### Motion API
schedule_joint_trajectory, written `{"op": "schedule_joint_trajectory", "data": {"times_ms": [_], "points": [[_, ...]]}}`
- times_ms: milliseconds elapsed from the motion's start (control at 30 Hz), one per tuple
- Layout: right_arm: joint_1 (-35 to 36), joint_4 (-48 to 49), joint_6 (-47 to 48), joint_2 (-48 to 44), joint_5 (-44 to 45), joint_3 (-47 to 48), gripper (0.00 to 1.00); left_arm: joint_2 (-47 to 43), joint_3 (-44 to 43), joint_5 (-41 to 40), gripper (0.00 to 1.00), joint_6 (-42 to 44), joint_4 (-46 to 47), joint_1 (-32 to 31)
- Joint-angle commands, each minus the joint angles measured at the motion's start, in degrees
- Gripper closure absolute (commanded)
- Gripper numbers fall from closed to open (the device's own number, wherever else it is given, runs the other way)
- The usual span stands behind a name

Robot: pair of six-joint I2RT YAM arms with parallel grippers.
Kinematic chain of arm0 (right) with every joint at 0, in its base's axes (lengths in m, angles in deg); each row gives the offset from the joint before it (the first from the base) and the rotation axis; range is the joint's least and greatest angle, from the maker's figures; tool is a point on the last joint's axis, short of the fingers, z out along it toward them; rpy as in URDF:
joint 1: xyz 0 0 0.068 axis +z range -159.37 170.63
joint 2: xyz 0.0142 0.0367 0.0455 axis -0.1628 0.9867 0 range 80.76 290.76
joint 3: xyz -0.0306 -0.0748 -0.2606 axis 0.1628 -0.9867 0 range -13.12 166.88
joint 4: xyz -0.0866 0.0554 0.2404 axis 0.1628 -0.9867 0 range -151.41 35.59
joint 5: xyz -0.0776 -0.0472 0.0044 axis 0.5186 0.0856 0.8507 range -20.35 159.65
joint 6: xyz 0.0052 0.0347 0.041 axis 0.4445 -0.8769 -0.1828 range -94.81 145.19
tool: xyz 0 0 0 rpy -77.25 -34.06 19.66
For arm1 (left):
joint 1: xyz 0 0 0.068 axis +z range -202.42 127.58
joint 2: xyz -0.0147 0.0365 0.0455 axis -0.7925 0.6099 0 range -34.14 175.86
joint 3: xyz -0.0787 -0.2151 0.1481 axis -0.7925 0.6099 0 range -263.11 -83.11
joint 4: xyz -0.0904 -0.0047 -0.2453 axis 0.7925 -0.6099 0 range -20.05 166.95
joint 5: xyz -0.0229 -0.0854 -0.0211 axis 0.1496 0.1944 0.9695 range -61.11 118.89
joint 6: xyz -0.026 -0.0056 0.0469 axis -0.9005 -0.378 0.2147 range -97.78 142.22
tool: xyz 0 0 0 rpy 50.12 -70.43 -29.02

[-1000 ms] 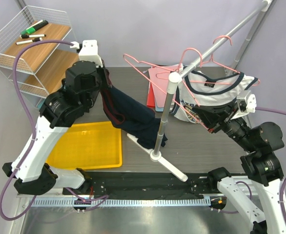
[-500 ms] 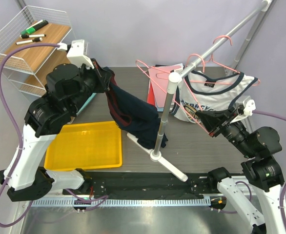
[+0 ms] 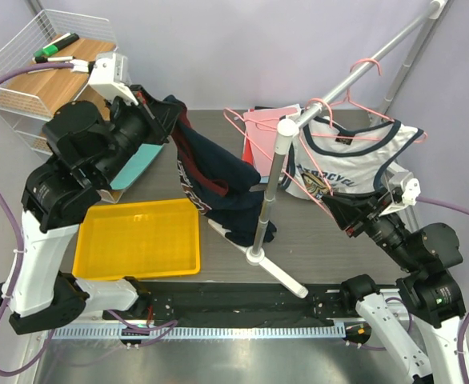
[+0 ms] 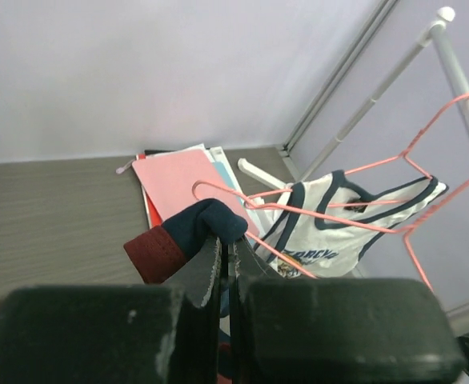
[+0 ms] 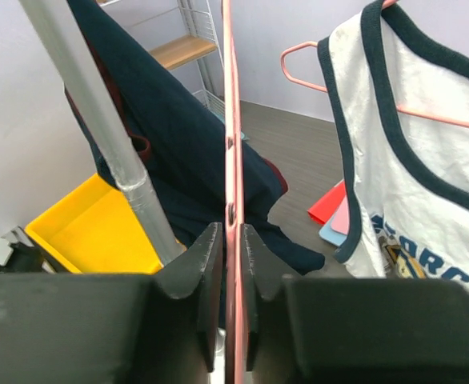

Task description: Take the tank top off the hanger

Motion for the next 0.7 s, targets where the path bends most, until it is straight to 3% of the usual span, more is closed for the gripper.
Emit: {"op": "schedule_joint_trajectory", "data": {"times_ms": [0,133,233,433,567,667], "points": [[0.02,0.04,-0.41,-0.45,0.93,-0.12,0.71,0.41,-4.49,1.50,1.00,3.64,6.05,0.35],[0.02,-1.80,-0.76,0.34,1.54,0.40,0.44,1.29,-9.23,1.42,1.00,7.41,5.27,0.35],[0.02,-3.12,-1.03,0.61,3.12,0.93,0.31,2.25,-13.89,1.41,1.00,8.82,4.39,0.35],[0.02,-5.67,-4.01,-0.88,12.26,4.61,0.21,0.68,-16.45,3.52,1.00,8.57,4.47,0.35],[0.02,-6.55,-5.51,-2.73,19.29,6.99,0.19,-1.26,-16.62,6.06,1.00,7.16,5.00,0.35],[0.02,-6.82,-5.77,-3.17,19.92,8.23,0.19,-1.88,-18.02,7.47,1.00,6.54,5.96,0.35]]}}
